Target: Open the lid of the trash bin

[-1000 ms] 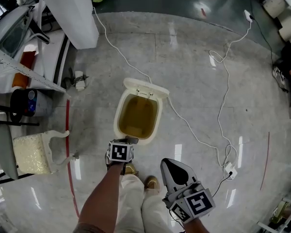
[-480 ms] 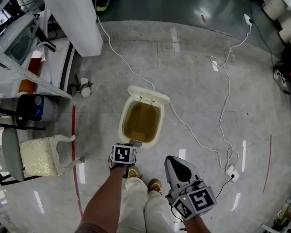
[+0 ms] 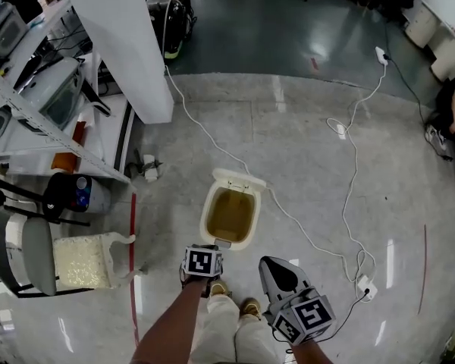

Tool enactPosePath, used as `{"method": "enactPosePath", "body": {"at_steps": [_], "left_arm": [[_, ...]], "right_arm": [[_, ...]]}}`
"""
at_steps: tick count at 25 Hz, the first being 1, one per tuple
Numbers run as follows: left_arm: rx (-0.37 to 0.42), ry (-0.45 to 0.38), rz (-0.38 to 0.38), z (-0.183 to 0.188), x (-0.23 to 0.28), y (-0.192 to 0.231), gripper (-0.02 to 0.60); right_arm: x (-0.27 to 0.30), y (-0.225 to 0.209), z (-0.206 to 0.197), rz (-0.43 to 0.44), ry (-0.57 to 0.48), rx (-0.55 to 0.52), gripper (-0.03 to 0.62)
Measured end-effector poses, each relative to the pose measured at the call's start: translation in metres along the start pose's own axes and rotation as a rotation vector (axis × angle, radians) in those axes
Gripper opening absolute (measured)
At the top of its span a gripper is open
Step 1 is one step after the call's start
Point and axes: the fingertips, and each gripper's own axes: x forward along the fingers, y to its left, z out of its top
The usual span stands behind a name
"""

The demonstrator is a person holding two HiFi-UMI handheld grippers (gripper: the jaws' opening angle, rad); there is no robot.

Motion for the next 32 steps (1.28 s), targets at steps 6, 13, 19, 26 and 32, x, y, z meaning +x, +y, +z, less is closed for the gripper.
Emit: {"method": "enactPosePath", "body": {"at_steps": [6,13,19,26,32], "left_arm": [[0.004,-0.122,-0.027,0.056,-0.086,-0.018,-0.002],[0.035,-0.355,0.006,0.124,-0.206,-0.04,-0.002],[0.042,-0.564,0.045,0.138,-0.311,-0.08,-0.002],[0.067,-0.711,0.02,0.117,-0.389,-0.134,-0.002],[0.11,-0.803,0.021,0.088,-0.429,-0.165,-0.002]], "right_arm": [[-0.031,0.02,0.038,0.017,-0.01,0.001,0.032],[-0.071,0.048,0.085,0.078,-0.057,-0.052,0.032],[-0.117,0.075,0.105,0.147,-0.107,-0.097,0.032],[-0.164,0.086,0.104,0.19,-0.123,-0.121,0.032],[-0.187,0.1,0.112,0.199,-0.149,-0.155,0.032]]}}
